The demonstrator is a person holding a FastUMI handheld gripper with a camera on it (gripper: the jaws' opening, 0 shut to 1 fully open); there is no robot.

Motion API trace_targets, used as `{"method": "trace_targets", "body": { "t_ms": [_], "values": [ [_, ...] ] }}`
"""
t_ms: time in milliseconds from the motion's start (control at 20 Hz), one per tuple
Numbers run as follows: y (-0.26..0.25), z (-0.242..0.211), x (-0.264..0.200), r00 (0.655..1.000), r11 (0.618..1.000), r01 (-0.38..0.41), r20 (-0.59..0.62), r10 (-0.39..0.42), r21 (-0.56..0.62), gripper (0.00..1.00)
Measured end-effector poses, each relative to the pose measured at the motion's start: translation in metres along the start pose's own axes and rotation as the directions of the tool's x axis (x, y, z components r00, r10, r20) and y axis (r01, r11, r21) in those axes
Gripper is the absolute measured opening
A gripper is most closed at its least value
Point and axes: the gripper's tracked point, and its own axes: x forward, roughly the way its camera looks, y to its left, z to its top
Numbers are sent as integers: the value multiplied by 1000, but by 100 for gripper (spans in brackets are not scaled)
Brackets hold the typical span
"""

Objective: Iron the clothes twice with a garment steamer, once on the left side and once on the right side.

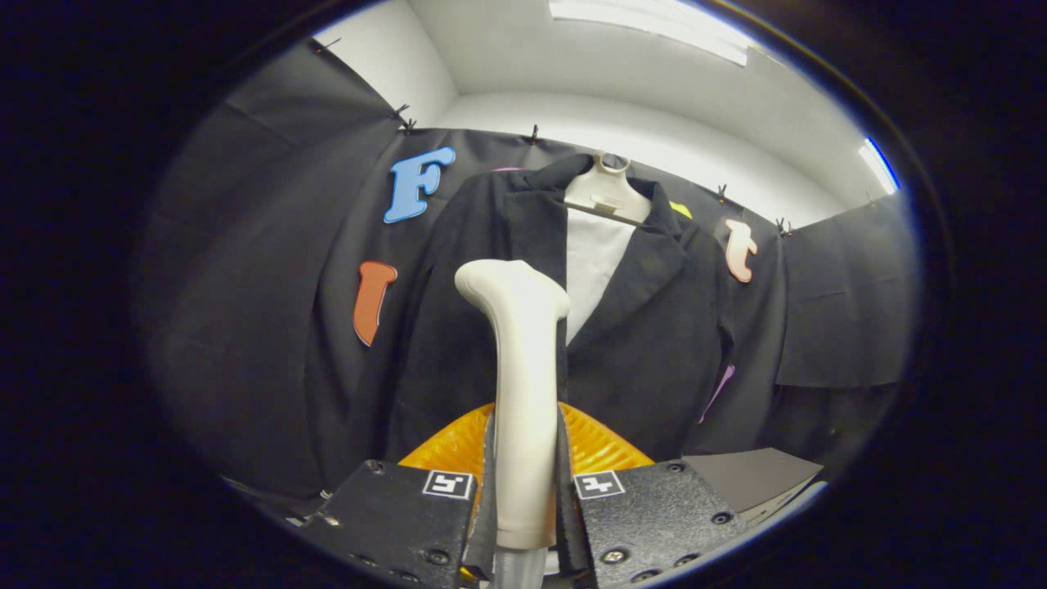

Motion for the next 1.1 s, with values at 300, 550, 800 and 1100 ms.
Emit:
{"method": "trace_targets", "body": {
  "t_ms": [300,550,800,1100],
  "values": [
    [3,-24,-12,999,1000,2,-47,-3,-15,32],
    [12,-53,-22,996,999,-18,-89,15,-38,32],
    [22,-98,-30,984,998,-55,-173,47,-41,32],
    [34,-148,-47,963,993,-90,-259,69,-72,32]
  ]
}}
